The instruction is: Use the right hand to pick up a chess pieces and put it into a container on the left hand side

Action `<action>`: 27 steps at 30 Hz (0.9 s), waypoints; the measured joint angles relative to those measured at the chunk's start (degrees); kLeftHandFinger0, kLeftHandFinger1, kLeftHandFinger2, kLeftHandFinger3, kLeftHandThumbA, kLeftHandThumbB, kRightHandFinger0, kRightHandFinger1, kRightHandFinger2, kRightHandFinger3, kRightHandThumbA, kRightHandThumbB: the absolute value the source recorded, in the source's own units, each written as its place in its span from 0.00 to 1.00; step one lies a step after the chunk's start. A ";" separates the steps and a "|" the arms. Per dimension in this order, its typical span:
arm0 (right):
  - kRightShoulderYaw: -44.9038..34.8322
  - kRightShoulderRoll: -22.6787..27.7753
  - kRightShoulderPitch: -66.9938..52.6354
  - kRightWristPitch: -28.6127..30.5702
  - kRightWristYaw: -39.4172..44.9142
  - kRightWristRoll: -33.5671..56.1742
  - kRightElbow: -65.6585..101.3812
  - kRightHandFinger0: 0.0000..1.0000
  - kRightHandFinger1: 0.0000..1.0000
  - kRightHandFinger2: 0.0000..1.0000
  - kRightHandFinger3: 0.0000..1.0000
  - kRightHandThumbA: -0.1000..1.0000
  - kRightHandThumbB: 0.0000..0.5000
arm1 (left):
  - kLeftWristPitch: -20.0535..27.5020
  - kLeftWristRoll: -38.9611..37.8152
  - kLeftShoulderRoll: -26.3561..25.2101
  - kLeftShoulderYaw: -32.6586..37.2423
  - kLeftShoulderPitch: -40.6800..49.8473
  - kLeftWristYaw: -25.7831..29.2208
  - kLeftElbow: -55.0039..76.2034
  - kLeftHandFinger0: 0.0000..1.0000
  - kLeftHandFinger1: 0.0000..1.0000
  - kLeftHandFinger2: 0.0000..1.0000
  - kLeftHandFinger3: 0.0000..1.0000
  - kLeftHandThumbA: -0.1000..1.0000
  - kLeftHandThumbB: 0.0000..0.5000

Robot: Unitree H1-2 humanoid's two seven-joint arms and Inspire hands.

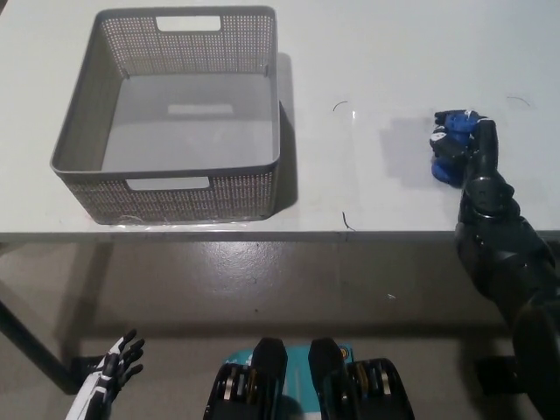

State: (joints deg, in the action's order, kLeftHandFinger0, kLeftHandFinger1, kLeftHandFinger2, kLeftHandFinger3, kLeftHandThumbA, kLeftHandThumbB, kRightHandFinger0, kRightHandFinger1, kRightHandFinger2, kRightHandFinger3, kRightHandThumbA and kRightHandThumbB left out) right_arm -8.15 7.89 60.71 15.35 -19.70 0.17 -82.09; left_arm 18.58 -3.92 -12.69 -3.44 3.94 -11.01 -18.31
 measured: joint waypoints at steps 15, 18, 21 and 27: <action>1.45 -2.49 5.42 3.85 -2.09 0.39 2.46 0.00 0.17 0.56 0.57 0.00 0.36 | 0.05 -0.41 0.07 -0.04 -0.02 -0.01 -0.16 1.00 1.00 1.00 1.00 1.00 0.42; 3.00 -3.51 7.55 4.77 -2.47 -0.33 3.36 0.00 0.15 0.52 0.54 0.00 0.36 | 0.05 -0.46 0.07 -0.05 -0.02 -0.01 -0.16 1.00 1.00 1.00 1.00 1.00 0.43; 3.90 -4.20 9.11 5.51 -2.51 -0.78 4.82 0.00 0.17 0.58 0.60 0.00 0.29 | 0.05 -0.52 0.05 -0.06 -0.01 -0.01 -0.16 1.00 1.00 1.00 1.00 1.00 0.42; 5.04 -6.44 11.64 6.48 -2.58 -1.11 8.46 0.00 0.17 0.57 0.65 0.00 0.31 | 0.05 -0.54 0.02 -0.05 -0.05 -0.01 -0.16 1.00 1.00 1.00 1.00 1.00 0.38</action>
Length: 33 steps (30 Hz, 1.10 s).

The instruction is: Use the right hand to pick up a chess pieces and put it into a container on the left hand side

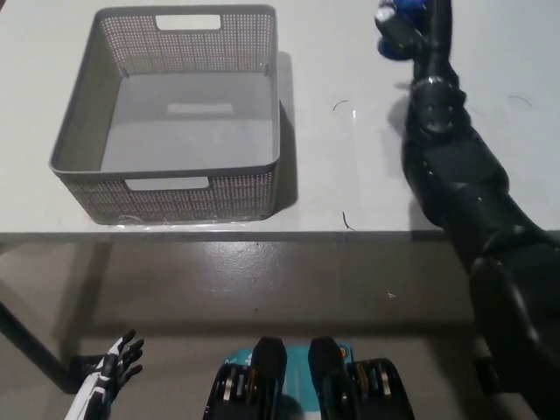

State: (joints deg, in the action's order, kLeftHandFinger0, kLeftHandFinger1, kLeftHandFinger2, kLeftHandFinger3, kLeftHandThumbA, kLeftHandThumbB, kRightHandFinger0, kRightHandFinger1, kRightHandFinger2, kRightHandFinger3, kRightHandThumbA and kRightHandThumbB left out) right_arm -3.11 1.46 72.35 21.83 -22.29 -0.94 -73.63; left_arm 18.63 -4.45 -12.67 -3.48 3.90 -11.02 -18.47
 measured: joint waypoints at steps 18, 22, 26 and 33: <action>5.99 -13.06 8.20 -0.12 -0.81 -2.67 -4.36 0.00 0.20 0.61 0.60 0.00 0.29 | -0.04 0.57 -0.09 0.26 -0.86 0.00 0.02 1.00 1.00 1.00 1.00 1.00 0.40; 6.18 -14.53 8.19 -0.40 -0.57 -2.74 -6.37 0.00 0.23 0.71 0.72 0.00 0.28 | -0.05 0.80 -0.14 0.26 -0.88 0.00 0.08 1.00 1.00 1.00 1.00 1.00 0.43; 7.20 -15.32 8.19 -1.18 -0.22 -3.05 -7.55 0.00 0.25 0.74 0.78 0.00 0.28 | -0.18 0.89 -0.17 0.36 -1.05 -0.01 0.15 1.00 1.00 1.00 1.00 1.00 0.47; 13.92 -15.41 8.17 -3.35 -0.23 -6.49 -8.92 0.00 0.34 0.77 0.86 0.00 0.20 | -0.24 1.02 -0.29 0.48 -1.81 -0.01 0.18 1.00 1.00 1.00 1.00 1.00 0.48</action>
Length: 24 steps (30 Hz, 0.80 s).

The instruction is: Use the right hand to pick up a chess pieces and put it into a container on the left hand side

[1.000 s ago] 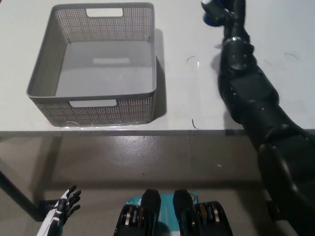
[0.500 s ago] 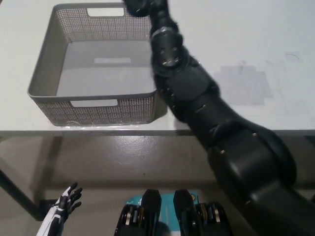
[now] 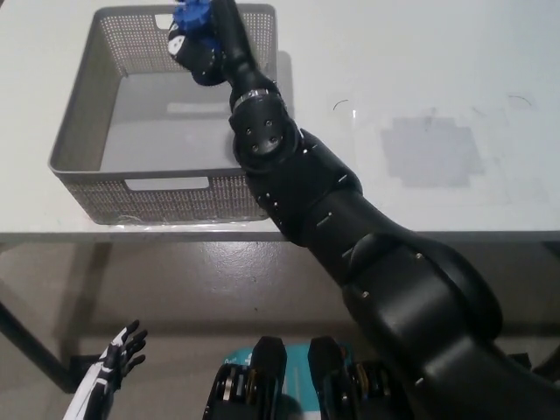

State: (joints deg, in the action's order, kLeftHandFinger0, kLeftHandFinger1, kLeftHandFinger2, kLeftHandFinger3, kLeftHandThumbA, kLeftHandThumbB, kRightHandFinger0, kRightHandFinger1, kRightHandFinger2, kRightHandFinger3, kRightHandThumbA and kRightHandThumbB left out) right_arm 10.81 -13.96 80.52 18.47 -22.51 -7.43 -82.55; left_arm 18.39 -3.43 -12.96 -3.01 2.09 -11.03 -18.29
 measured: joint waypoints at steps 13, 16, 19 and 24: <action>5.84 0.29 -2.73 -3.87 3.52 -3.65 -0.78 0.02 0.48 0.87 0.88 0.00 0.28 | -1.21 0.13 -0.31 0.76 -0.96 -0.04 0.67 1.00 1.00 1.00 1.00 1.00 0.37; 6.11 0.60 -3.12 -5.21 4.86 -4.28 -0.81 0.16 0.59 0.95 0.93 0.04 0.43 | -1.44 0.12 -0.35 0.83 -0.97 -0.04 0.80 1.00 1.00 1.00 1.00 1.00 0.40; 6.11 1.00 -3.14 -6.95 6.76 -4.45 -0.81 0.79 1.00 1.00 1.00 0.37 0.48 | -1.80 0.15 -0.36 0.98 -0.97 -0.04 1.10 1.00 1.00 1.00 1.00 1.00 0.39; 6.11 1.90 -3.19 -9.23 11.49 -4.48 -0.81 1.00 1.00 1.00 1.00 0.67 0.68 | -2.45 0.15 -0.46 1.28 -1.00 -0.04 1.94 1.00 1.00 1.00 1.00 1.00 0.42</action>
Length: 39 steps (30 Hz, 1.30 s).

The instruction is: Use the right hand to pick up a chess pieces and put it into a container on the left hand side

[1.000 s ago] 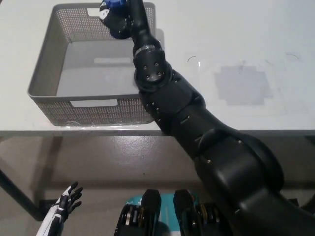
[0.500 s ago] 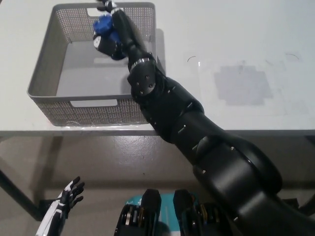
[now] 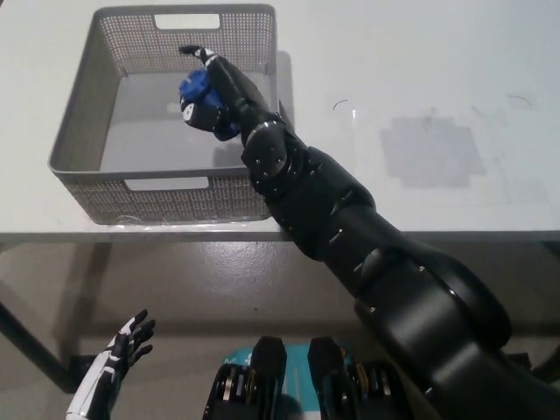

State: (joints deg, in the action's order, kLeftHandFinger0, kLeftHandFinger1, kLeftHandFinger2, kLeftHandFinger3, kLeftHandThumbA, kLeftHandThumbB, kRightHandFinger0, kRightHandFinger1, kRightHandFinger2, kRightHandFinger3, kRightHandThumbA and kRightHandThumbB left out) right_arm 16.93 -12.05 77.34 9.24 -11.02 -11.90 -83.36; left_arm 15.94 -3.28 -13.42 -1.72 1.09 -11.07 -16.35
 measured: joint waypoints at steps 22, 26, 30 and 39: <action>0.65 3.71 0.12 -2.20 8.59 -2.31 0.76 1.00 1.00 1.00 1.00 1.00 0.77 | -0.27 0.06 -0.64 0.93 -0.68 -0.07 0.01 1.00 1.00 1.00 1.00 1.00 0.47; -1.70 5.86 0.87 -0.53 8.71 -1.86 2.66 1.00 1.00 1.00 1.00 1.00 0.68 | -0.27 0.19 -0.82 0.95 -0.88 -0.08 0.00 1.00 1.00 1.00 1.00 1.00 0.46; -4.60 8.63 1.19 1.08 9.12 -0.93 8.02 1.00 1.00 1.00 1.00 1.00 0.71 | -0.36 0.19 -0.91 0.96 -0.94 -0.09 0.02 1.00 1.00 1.00 1.00 1.00 0.49; -6.47 12.40 -5.28 0.57 10.05 -0.57 28.32 1.00 1.00 1.00 1.00 1.00 0.65 | -0.42 0.19 -0.82 1.07 -0.90 -0.09 -0.11 1.00 1.00 1.00 1.00 1.00 0.47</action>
State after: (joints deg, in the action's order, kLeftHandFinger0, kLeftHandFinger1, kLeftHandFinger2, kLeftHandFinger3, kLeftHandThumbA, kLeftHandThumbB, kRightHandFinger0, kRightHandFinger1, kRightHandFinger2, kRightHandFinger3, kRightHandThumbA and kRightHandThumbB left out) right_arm 10.46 0.34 72.06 9.81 -0.97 -12.48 -55.04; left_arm 15.51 -3.09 -14.24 -0.65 0.18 -11.16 -16.46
